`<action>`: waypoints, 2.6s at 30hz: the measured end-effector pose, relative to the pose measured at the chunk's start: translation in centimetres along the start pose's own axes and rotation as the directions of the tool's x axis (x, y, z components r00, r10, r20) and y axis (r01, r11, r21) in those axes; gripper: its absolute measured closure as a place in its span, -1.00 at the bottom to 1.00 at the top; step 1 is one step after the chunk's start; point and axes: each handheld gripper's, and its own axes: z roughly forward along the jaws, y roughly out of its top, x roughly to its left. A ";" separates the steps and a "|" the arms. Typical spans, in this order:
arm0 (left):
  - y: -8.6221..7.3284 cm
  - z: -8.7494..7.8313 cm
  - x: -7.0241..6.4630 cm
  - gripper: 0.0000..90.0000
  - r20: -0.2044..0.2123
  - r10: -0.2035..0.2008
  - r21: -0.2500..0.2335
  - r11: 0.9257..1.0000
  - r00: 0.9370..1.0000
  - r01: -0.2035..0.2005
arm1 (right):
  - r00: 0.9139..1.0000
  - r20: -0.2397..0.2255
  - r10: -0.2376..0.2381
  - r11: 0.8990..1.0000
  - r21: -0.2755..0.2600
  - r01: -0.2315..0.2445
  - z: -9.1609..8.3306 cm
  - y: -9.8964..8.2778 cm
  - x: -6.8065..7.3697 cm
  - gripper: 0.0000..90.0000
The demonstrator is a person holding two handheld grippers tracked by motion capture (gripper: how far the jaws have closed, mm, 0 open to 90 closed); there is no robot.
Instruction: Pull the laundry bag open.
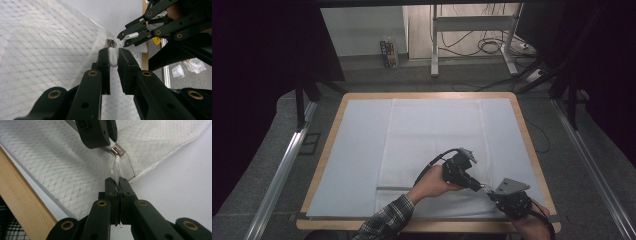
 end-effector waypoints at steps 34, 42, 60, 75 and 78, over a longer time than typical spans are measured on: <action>-1.6 -2.2 -0.6 0.86 -0.028 0.100 -0.062 0.993 0.995 -0.102 | 0.914 -0.298 0.274 0.942 -0.109 -0.317 0.4 0.1 -4.0 0.00; -1.7 -1.3 -0.4 0.84 -0.040 0.109 -0.038 0.993 0.993 -0.110 | 0.872 -0.370 0.321 0.910 -0.135 -0.392 0.7 0.3 -4.9 0.77; -1.7 -0.4 -0.1 0.86 -0.014 0.054 -0.022 0.998 0.998 -0.054 | 0.919 -0.299 0.256 0.929 -0.185 -0.319 -0.1 0.5 -4.2 0.87; -1.3 0.2 -0.5 0.94 -0.089 0.042 -0.009 0.999 0.995 -0.043 | 0.928 -0.282 0.246 0.935 -0.184 -0.303 -0.1 0.5 -4.0 0.87; -1.3 0.1 -0.7 0.95 -0.096 0.042 -0.011 0.999 0.994 -0.043 | 0.932 -0.269 0.244 0.939 -0.177 -0.296 -0.2 0.6 -3.9 0.88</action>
